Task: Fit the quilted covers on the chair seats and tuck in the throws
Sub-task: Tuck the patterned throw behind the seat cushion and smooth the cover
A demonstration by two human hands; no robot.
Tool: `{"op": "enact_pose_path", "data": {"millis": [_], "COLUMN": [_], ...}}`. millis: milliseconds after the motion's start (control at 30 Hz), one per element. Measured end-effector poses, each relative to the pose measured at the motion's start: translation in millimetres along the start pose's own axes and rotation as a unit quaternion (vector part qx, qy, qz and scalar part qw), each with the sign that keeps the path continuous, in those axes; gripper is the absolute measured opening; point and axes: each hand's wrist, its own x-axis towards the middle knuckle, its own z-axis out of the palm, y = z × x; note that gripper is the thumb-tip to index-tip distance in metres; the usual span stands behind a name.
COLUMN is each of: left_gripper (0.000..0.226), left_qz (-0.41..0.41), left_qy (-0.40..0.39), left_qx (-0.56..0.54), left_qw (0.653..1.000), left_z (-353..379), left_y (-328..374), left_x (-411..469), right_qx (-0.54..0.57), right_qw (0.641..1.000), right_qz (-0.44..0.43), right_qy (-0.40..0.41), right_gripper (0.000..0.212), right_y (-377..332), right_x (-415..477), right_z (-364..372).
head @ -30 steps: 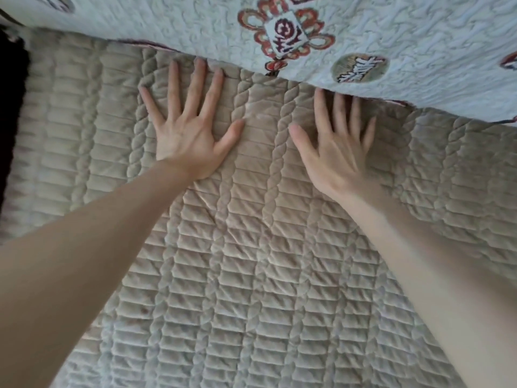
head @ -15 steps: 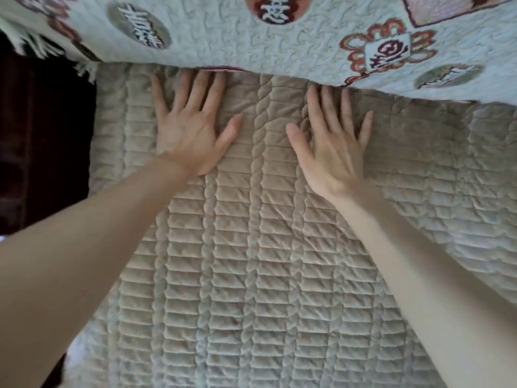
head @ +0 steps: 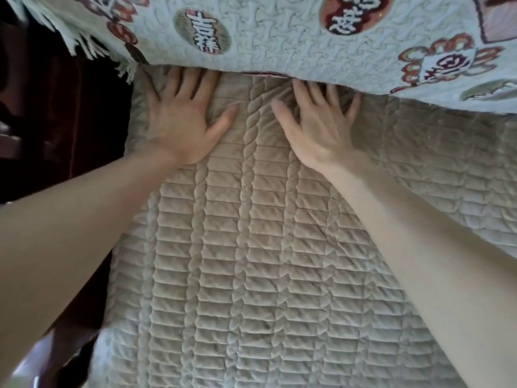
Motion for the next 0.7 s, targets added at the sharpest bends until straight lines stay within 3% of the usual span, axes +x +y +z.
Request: {"op": "enact_pose_path", "data": {"millis": [200,333,467,600,700], "left_gripper": [0.075,0.077,0.076,0.074,0.071], "left_qz": [-0.094,-0.091,-0.086,-0.109,-0.115], "left_qy": [-0.001,-0.017,-0.013,-0.026,-0.020], "left_qx": [-0.095,-0.094,-0.126,-0.160,-0.169], "left_qw": [0.991,0.991,0.988,0.981,0.979], "left_z": [7.1,5.2,8.4,11.2,13.5], "left_y": [-20.7,-21.8,-30.2,-35.2,-33.8], "left_x": [-28.9,-22.9,-44.7,-56.3,-73.4], "right_qx": [-0.016,-0.020,-0.046,-0.037,-0.039], "right_qw": [1.000,0.999,0.998,0.999,0.998], "right_qz": [0.000,0.024,-0.037,-0.006,-0.050], "right_qy": [-0.018,-0.012,-0.017,-0.005,-0.002], "right_gripper": [0.070,0.069,0.069,0.070,0.069], "right_y": [-27.0,-51.6,-70.0,-81.9,-86.1], "right_x": [-2.4,3.1,-8.5,-3.3,-14.6], "right_z": [1.7,6.6,23.2,32.2,34.7]}}
